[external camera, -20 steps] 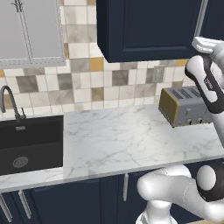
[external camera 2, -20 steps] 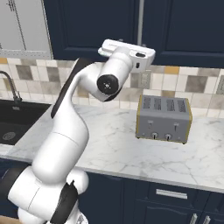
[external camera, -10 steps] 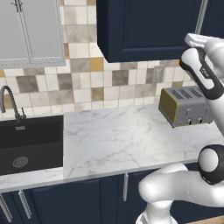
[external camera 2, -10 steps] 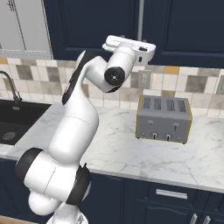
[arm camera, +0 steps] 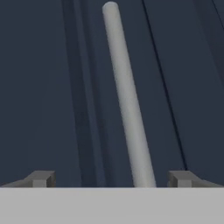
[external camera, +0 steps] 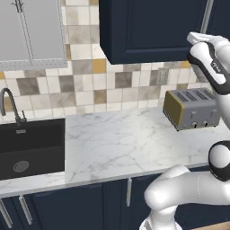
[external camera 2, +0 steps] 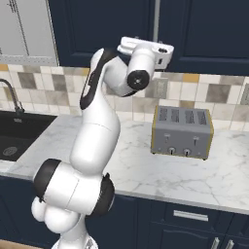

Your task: The dining table condiment station is running low on mustard. Refill the condiment station by opening the cabinet and taking the mustard from the cabinet and placing it on the dining table.

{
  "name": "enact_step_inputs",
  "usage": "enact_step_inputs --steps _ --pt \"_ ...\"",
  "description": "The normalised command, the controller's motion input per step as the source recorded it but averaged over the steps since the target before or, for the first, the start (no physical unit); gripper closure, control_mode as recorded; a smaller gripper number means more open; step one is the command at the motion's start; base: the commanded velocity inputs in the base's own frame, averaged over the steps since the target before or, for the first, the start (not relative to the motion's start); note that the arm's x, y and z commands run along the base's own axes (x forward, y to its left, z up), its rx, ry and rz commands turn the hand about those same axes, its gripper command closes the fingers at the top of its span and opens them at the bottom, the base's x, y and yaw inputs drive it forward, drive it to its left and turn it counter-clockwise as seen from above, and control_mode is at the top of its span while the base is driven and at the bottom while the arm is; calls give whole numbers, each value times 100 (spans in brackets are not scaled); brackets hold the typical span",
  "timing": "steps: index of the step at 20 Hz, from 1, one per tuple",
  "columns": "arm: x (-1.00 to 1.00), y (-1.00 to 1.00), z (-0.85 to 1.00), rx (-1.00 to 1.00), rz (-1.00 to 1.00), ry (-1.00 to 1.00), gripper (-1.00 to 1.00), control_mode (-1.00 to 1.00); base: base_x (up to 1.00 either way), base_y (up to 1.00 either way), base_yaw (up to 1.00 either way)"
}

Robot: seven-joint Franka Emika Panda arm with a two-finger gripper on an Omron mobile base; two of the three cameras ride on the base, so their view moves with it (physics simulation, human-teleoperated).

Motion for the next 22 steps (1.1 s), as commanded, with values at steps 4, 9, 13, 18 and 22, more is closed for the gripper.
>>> enact_step_inputs --steps 4,9,13,18,22 --pt "32 -4 0 0 9 0 -100 -100 0 0 0" --pt "29 -7 0 0 7 0 -100 -100 0 0 0" --pt "29 -12 0 0 8 0 -100 -100 0 0 0" --pt "45 -4 0 0 7 0 100 -100 0 0 0" --pt "90 6 -11 0 2 0 100 -100 0 0 0"
